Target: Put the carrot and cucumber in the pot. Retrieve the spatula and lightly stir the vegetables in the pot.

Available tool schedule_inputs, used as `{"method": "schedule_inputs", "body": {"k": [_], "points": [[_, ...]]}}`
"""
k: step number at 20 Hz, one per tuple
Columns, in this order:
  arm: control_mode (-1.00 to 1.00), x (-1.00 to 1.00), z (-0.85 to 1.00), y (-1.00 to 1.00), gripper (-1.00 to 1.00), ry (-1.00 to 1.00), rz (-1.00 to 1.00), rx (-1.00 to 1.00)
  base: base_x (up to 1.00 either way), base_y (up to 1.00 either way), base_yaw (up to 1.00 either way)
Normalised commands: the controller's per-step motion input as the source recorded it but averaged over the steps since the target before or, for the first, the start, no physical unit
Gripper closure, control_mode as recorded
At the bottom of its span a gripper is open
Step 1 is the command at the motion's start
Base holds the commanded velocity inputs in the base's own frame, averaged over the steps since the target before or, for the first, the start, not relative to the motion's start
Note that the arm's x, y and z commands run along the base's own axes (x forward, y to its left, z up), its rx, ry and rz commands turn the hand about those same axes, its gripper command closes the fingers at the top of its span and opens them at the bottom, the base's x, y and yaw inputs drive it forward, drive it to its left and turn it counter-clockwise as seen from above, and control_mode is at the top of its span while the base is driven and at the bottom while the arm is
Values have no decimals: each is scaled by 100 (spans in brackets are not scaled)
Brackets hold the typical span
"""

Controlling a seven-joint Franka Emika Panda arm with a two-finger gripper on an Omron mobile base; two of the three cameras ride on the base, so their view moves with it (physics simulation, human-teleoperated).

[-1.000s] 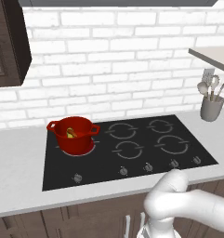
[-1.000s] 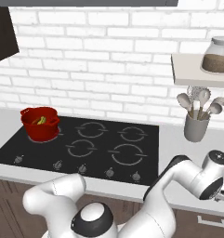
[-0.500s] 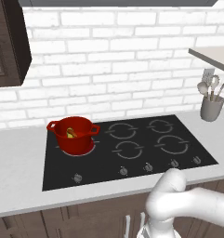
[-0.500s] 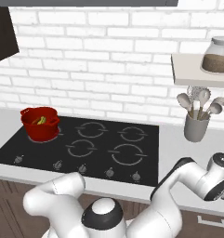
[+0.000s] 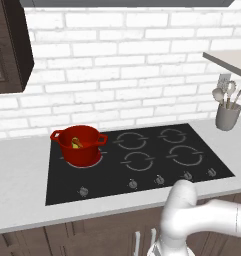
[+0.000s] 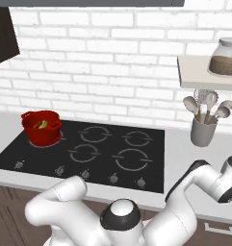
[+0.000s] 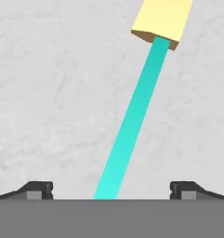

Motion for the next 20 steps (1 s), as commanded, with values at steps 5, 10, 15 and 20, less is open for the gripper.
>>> {"method": "schedule_inputs", "body": {"k": [5, 10, 15, 20], "points": [[-100, 24, -36, 0, -100, 0, 7, 0, 0, 0, 0], [-100, 2, -45, 2, 100, 0, 8, 0, 0, 0, 0], [-100, 0, -56, 38, 100, 0, 6, 0, 0, 0, 0], [-100, 0, -32, 33, 100, 7, 1, 0, 0, 0, 0]]}}
